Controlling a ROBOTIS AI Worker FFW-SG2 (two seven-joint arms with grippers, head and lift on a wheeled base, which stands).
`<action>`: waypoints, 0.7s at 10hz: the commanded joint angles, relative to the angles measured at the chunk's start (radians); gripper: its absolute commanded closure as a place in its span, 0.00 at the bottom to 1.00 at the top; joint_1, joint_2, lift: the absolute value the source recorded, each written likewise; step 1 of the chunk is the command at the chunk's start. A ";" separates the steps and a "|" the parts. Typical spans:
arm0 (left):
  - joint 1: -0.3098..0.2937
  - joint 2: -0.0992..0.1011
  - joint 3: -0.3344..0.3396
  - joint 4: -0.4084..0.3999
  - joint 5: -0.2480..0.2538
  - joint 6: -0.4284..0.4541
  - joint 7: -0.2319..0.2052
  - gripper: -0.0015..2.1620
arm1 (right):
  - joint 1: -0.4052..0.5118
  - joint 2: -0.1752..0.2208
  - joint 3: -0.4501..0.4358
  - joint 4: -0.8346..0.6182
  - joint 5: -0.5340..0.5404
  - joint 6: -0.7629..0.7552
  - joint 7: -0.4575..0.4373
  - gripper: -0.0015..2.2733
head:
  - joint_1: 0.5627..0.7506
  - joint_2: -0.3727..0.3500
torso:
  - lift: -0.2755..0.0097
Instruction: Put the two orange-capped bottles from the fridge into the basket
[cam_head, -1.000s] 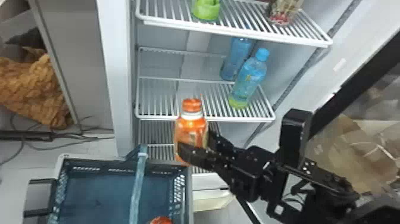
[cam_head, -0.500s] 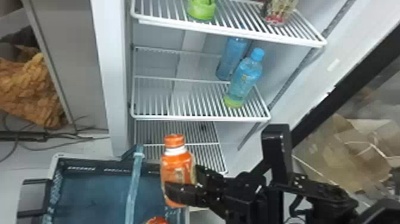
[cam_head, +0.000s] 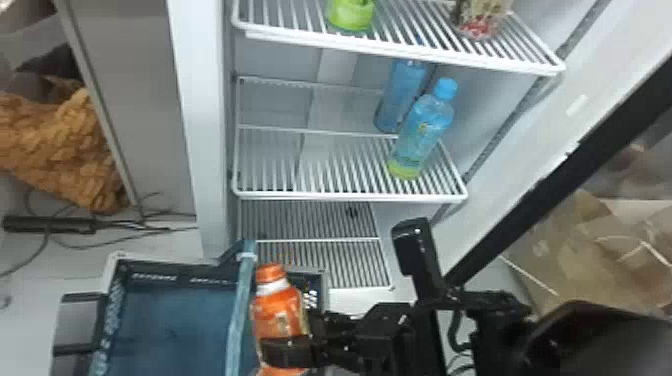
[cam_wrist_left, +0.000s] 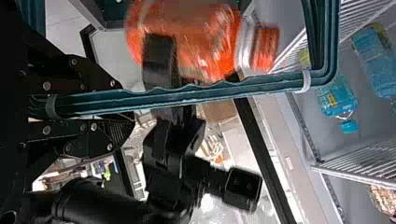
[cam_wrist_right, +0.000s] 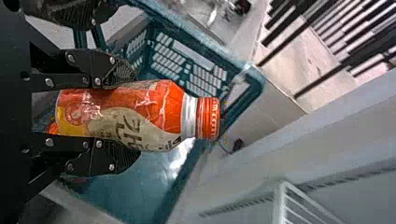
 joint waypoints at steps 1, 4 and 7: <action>0.000 0.000 0.000 0.000 0.000 -0.001 0.000 0.56 | -0.055 -0.007 0.045 0.085 0.002 0.019 0.017 0.38 | 0.70 0.19 | 0.14; 0.000 0.000 0.000 0.000 0.000 0.002 0.000 0.56 | -0.074 -0.007 0.051 0.097 0.028 0.038 0.029 0.13 | 0.70 0.23 | 0.14; 0.002 0.000 0.002 0.000 0.000 0.002 0.000 0.56 | -0.050 -0.004 0.032 0.068 0.042 -0.025 0.030 0.03 | 0.70 0.22 | 0.14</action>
